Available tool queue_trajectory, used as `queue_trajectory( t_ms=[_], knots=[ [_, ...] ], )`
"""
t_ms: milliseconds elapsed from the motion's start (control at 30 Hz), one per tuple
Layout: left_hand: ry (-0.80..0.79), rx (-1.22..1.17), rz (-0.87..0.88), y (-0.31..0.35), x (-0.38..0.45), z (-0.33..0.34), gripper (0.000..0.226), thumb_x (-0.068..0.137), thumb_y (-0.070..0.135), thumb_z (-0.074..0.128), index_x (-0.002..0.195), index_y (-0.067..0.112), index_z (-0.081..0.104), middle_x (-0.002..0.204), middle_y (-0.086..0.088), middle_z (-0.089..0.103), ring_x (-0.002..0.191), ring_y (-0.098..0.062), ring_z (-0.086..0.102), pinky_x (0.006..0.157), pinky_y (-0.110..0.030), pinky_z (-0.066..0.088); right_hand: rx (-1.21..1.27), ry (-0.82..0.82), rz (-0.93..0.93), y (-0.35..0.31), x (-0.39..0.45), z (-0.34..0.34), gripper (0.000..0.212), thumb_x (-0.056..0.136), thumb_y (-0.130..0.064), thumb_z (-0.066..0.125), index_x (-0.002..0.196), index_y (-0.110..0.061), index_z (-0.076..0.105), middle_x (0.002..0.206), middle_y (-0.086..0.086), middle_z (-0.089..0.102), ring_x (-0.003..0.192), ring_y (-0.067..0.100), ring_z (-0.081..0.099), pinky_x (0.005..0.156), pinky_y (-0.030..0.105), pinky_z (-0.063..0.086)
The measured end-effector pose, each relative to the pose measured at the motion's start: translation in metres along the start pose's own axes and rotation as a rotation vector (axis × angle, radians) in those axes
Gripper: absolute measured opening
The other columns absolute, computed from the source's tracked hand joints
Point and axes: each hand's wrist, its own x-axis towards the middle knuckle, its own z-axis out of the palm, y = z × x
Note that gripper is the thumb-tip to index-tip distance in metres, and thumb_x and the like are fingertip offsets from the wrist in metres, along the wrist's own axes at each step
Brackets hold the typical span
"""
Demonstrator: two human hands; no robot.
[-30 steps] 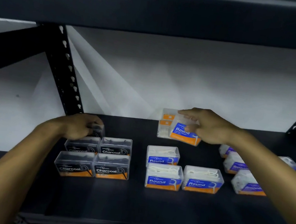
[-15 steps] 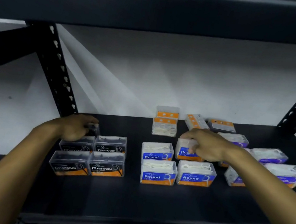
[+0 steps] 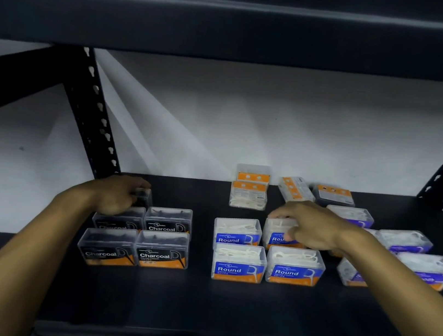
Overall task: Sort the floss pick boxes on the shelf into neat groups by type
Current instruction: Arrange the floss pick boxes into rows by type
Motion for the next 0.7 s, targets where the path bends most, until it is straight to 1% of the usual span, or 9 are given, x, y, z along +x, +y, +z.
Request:
queue_trajectory(
  t_ms=[233,333,400,467,567,633,700],
  knots=[
    [-0.038,-0.036,0.001,0.002,-0.002,-0.002,0.056,0.099,0.012,0.053,0.151,0.022,0.036,0.154,0.000,0.042,0.139,-0.019,0.042,0.115,-0.036,0.033,0.021,0.003,0.006,0.001,0.000,0.001,0.049,0.088,-0.017,0.062,0.132,-0.037,0.051,0.140,-0.011,0.048,0.124,0.013,0.048,0.100,0.036,0.045],
    [-0.047,-0.045,0.003,0.006,-0.003,-0.005,0.055,0.100,0.015,0.052,0.152,0.021,0.035,0.154,-0.001,0.042,0.140,-0.018,0.042,0.116,-0.035,0.032,0.035,-0.005,0.003,0.002,0.002,0.001,0.049,0.087,-0.018,0.063,0.131,-0.037,0.051,0.139,-0.011,0.048,0.122,0.012,0.049,0.099,0.036,0.046],
    [0.020,0.019,0.007,0.015,-0.005,-0.008,0.050,0.101,0.024,0.051,0.150,0.023,0.038,0.153,-0.002,0.043,0.138,-0.021,0.042,0.113,-0.034,0.033,0.034,-0.014,0.000,0.003,0.003,0.001,0.051,0.087,-0.018,0.064,0.132,-0.037,0.050,0.140,-0.010,0.048,0.122,0.012,0.049,0.099,0.037,0.047],
    [0.149,0.105,0.033,0.031,-0.007,-0.011,0.045,0.101,0.029,0.048,0.146,0.023,0.044,0.149,-0.005,0.048,0.133,-0.024,0.046,0.108,-0.036,0.038,0.033,-0.027,-0.001,0.004,0.004,0.000,0.054,0.087,-0.019,0.064,0.136,-0.037,0.046,0.142,-0.009,0.046,0.124,0.013,0.048,0.100,0.037,0.046],
    [0.290,0.090,0.115,0.074,-0.010,-0.010,0.041,0.102,0.032,0.046,0.142,0.025,0.049,0.149,-0.003,0.047,0.135,-0.024,0.044,0.107,-0.038,0.038,0.078,-0.042,-0.009,0.005,0.006,-0.002,0.060,0.088,-0.021,0.065,0.141,-0.035,0.039,0.140,-0.008,0.047,0.124,0.011,0.047,0.102,0.033,0.044],
    [0.300,0.068,0.194,0.108,-0.007,-0.006,0.042,0.101,0.038,0.048,0.141,0.027,0.048,0.149,0.000,0.047,0.134,-0.021,0.044,0.107,-0.036,0.038,0.125,-0.028,-0.025,0.006,0.008,-0.006,0.058,0.090,-0.023,0.064,0.141,-0.034,0.039,0.136,-0.007,0.050,0.123,0.009,0.048,0.102,0.028,0.043],
    [0.255,0.091,0.253,0.140,0.002,-0.001,0.046,0.099,0.045,0.049,0.142,0.027,0.047,0.146,0.001,0.050,0.131,-0.020,0.047,0.105,-0.035,0.040,0.168,0.008,-0.037,0.009,0.010,-0.011,0.054,0.091,-0.028,0.062,0.140,-0.033,0.041,0.134,-0.006,0.053,0.121,0.008,0.049,0.100,0.025,0.042]
  ],
)
